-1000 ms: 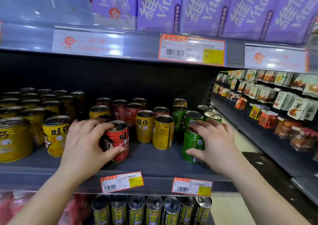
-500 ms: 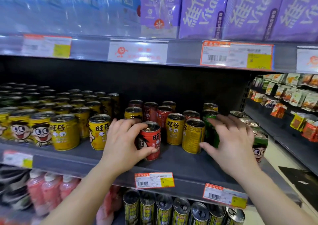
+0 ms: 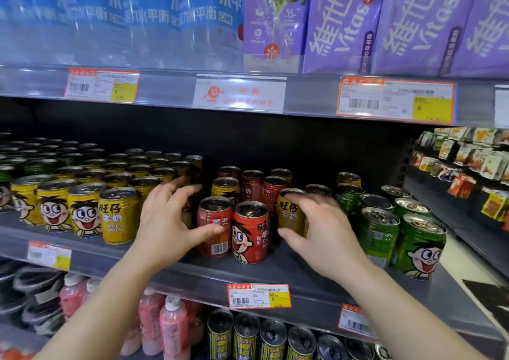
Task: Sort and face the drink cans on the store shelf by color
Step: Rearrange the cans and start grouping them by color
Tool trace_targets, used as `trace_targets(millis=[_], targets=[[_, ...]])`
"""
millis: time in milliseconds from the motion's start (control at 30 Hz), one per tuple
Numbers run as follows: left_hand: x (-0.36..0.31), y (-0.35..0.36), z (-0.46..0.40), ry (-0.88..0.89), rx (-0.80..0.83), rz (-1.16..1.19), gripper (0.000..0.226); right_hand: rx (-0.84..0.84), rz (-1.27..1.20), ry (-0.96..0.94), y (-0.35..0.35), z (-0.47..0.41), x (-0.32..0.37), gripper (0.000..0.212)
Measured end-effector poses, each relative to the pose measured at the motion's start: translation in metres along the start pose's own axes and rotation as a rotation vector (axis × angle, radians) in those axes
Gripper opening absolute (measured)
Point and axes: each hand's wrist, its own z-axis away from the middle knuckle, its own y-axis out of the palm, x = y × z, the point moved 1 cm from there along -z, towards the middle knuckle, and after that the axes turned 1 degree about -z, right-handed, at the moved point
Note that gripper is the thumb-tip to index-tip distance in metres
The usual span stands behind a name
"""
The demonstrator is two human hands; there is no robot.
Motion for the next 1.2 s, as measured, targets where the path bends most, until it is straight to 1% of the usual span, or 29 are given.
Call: trace_targets(millis=[100, 133, 200, 267, 333, 400, 467, 533, 633, 767, 900, 1000, 1100, 1133, 1200], targets=[[0.015, -0.001, 0.001, -0.099, 0.097, 0.055, 0.111, 0.093, -0.11, -0.018, 0.012, 0.005, 0.013, 0.064], [0.02, -0.001, 0.001, -0.138, 0.143, 0.08, 0.111, 0.109, -0.125, -0.025, 0.016, 0.005, 0.015, 0.065], [0.027, -0.001, 0.002, -0.193, 0.247, 0.14, 0.103, 0.122, -0.14, -0.031, 0.023, 0.004, 0.02, 0.067], [0.032, -0.002, 0.001, -0.213, 0.303, 0.196, 0.09, 0.121, -0.14, -0.032, 0.029, 0.001, 0.024, 0.068], [0.038, -0.004, -0.003, -0.211, 0.279, 0.22, 0.077, 0.122, -0.128, -0.031, 0.033, -0.003, 0.027, 0.068], [0.046, -0.004, -0.008, -0.203, 0.268, 0.307, 0.067, 0.139, -0.123, -0.027, 0.036, -0.005, 0.029, 0.067], [0.05, -0.001, -0.014, -0.203, 0.322, 0.402, 0.062, 0.148, -0.153, -0.021, 0.037, -0.006, 0.028, 0.065], [0.049, 0.003, -0.022, -0.209, 0.391, 0.446, 0.059, 0.16, -0.188, -0.009, 0.036, -0.008, 0.028, 0.063], [0.044, 0.008, -0.032, -0.182, 0.429, 0.489, 0.058, 0.167, -0.2, -0.009, 0.035, -0.009, 0.028, 0.063], [0.046, 0.012, -0.039, -0.189, 0.416, 0.463, 0.064, 0.179, -0.212, -0.017, 0.036, -0.008, 0.025, 0.062], [0.044, 0.002, -0.039, -0.2, 0.352, 0.481, 0.061, 0.19, -0.227, -0.004, 0.034, -0.005, 0.024, 0.064], [0.04, -0.024, -0.032, -0.197, 0.273, 0.521, 0.057, 0.101, -0.225, 0.01, 0.026, -0.002, 0.027, 0.068], [0.028, -0.063, -0.02, -0.143, 0.23, 0.505, 0.056, -0.007, -0.28, -0.037, 0.013, 0.001, 0.039, 0.065], [0.021, -0.076, -0.015, -0.122, 0.237, 0.506, 0.056, -0.012, -0.324, -0.056, 0.009, 0.002, 0.044, 0.065], [0.002, -0.095, -0.005, -0.076, 0.292, 0.532, 0.057, 0.039, -0.43, -0.069, 0.004, 0.007, 0.056, 0.069]])
